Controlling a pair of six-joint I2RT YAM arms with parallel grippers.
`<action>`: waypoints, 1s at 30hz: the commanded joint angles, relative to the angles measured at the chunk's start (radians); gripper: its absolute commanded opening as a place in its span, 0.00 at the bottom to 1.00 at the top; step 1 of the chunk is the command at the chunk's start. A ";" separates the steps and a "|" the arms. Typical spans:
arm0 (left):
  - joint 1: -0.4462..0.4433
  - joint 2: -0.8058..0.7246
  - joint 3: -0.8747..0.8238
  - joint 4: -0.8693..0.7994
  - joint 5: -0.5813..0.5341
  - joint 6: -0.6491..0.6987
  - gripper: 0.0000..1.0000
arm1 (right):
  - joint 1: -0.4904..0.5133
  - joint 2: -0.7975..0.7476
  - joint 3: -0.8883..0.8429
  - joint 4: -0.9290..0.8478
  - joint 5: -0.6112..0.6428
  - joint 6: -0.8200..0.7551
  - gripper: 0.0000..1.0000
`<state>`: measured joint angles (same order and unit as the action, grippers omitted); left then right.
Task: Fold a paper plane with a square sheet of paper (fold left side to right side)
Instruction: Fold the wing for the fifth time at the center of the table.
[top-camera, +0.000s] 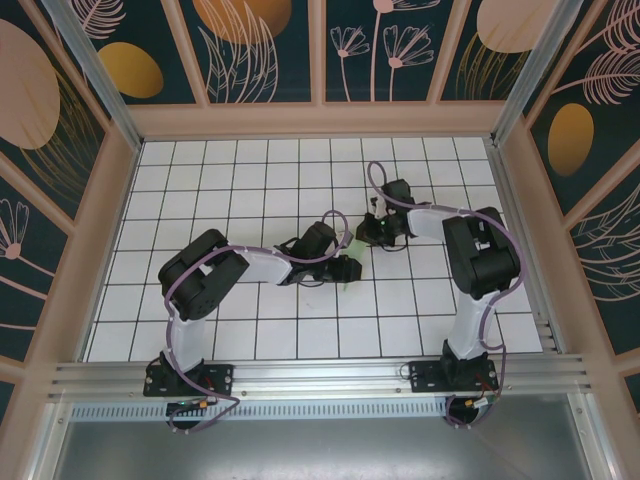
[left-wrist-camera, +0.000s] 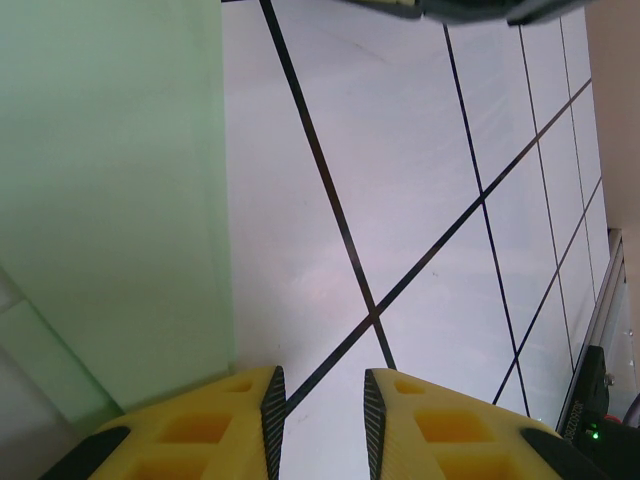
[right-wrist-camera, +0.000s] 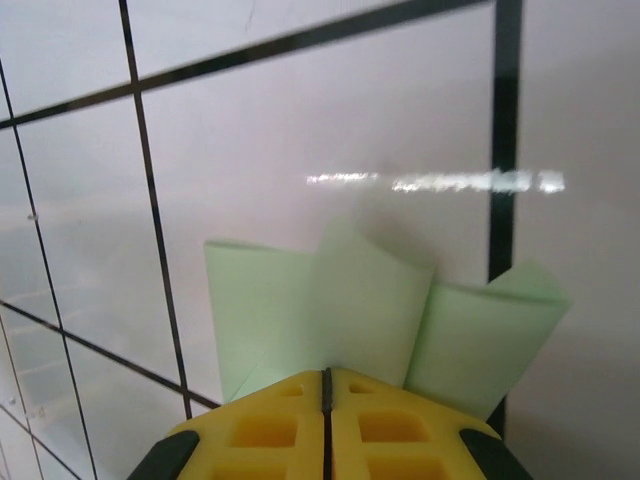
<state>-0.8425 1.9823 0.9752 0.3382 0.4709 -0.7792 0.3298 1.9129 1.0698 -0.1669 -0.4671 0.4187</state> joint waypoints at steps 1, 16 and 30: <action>-0.009 0.075 -0.047 -0.145 0.006 -0.008 0.31 | -0.060 0.053 0.050 0.043 0.193 -0.038 0.09; -0.009 0.071 -0.046 -0.143 0.009 -0.008 0.31 | -0.093 0.124 0.153 0.004 0.200 -0.063 0.10; -0.009 0.072 -0.041 -0.143 0.010 -0.006 0.30 | -0.140 0.148 0.239 -0.016 0.191 -0.080 0.12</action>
<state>-0.8425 1.9900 0.9752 0.3637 0.4644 -0.7788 0.2474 2.0304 1.2636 -0.2523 -0.4347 0.3702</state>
